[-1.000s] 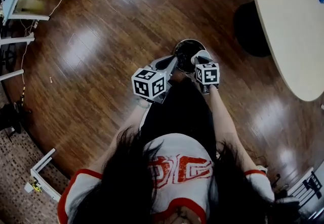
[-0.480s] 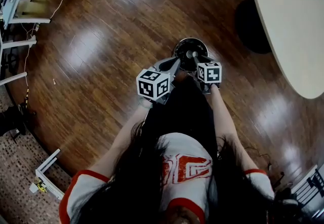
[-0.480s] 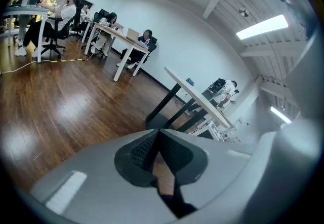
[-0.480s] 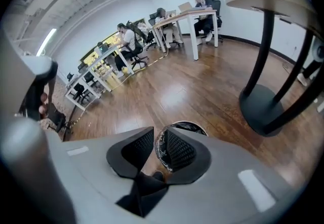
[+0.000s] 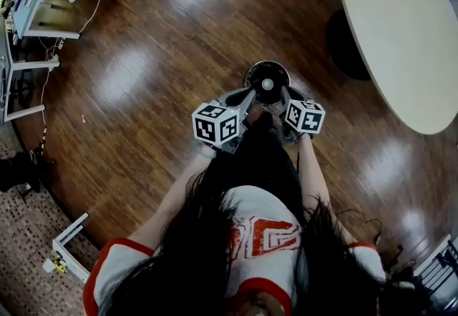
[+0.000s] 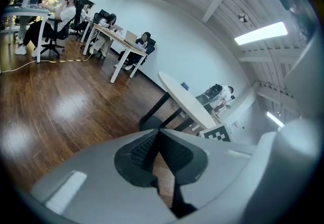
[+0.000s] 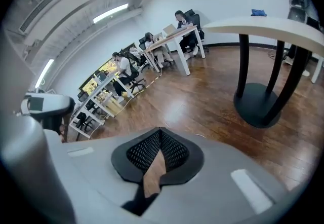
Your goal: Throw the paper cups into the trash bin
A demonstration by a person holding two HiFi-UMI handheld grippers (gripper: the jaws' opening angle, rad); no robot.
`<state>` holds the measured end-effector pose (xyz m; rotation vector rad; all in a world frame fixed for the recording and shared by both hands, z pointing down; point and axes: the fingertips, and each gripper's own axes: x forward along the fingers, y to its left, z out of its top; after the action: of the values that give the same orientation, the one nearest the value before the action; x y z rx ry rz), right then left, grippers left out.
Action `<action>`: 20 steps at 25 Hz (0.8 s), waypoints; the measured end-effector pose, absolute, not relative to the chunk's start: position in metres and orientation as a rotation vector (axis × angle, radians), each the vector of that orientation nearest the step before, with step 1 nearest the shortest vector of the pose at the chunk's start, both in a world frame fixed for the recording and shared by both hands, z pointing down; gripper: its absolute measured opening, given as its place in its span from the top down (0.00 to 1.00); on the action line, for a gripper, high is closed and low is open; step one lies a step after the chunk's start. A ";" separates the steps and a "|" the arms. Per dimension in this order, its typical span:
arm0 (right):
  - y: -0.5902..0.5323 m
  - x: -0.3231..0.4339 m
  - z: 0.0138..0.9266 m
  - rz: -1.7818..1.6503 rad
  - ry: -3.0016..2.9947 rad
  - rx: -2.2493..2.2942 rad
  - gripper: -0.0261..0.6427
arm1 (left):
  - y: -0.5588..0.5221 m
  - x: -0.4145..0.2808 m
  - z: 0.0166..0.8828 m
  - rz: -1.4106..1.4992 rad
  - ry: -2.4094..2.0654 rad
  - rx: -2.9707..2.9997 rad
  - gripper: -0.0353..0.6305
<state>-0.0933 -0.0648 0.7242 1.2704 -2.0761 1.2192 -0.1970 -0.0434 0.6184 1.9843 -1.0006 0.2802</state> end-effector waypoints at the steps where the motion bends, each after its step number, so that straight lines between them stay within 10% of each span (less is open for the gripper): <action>1: -0.066 -0.093 0.715 1.231 -2.099 1.285 0.96 | -0.043 -0.193 0.614 0.277 -0.993 1.990 0.95; 20: -0.078 -0.066 0.552 1.340 -2.385 1.617 0.96 | -0.069 -0.147 0.525 0.221 -0.876 2.208 0.95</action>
<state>-0.0663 -0.0779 0.5519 1.6172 -2.3849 1.3396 -0.1474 -0.0688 0.5250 2.2079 -0.8756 0.2206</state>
